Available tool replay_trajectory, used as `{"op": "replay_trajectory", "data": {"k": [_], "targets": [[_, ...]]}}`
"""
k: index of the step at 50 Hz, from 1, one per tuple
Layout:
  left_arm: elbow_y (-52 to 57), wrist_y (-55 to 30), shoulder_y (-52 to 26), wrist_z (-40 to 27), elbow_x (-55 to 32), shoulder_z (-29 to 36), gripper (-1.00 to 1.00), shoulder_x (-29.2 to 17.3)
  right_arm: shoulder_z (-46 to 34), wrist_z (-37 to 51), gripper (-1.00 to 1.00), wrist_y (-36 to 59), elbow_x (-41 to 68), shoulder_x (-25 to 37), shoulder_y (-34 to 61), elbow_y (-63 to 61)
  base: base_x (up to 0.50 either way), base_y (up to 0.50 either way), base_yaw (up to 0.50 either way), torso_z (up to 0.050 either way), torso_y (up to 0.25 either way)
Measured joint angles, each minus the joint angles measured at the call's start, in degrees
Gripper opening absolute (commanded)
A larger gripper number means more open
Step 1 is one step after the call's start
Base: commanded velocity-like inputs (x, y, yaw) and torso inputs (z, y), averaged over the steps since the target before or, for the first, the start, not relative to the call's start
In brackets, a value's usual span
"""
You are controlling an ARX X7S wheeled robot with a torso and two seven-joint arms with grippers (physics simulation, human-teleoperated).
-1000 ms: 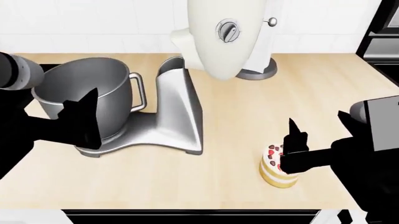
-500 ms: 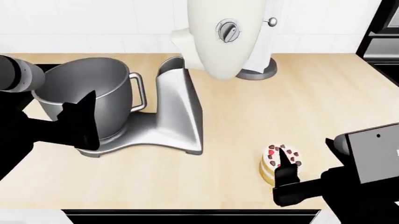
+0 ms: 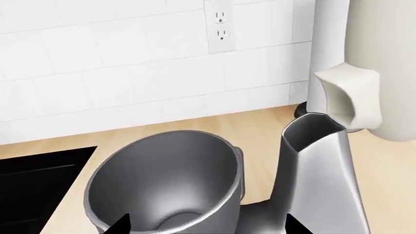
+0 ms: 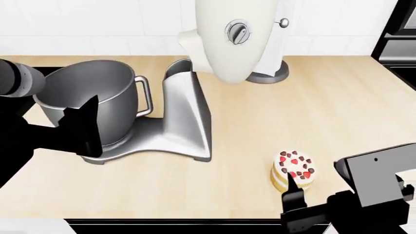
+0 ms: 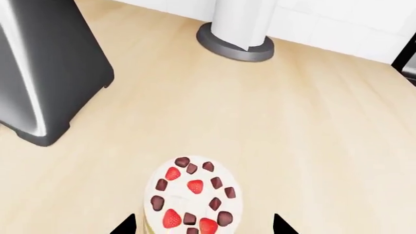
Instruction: Place the cake in the stand mixer bowl.
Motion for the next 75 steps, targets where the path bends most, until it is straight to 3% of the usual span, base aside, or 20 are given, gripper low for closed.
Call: {"op": "replay_trajectory", "data": {"k": [75], "targets": [[0.25,1.54,1.27,3.43,2.47,0.51,1.00,-1.48,-5.17,-18.20,1.00,1.62,-22.64,-4.96,-5.42,6.66,0.00,0.00,0.00,0.000,0.000]]}}
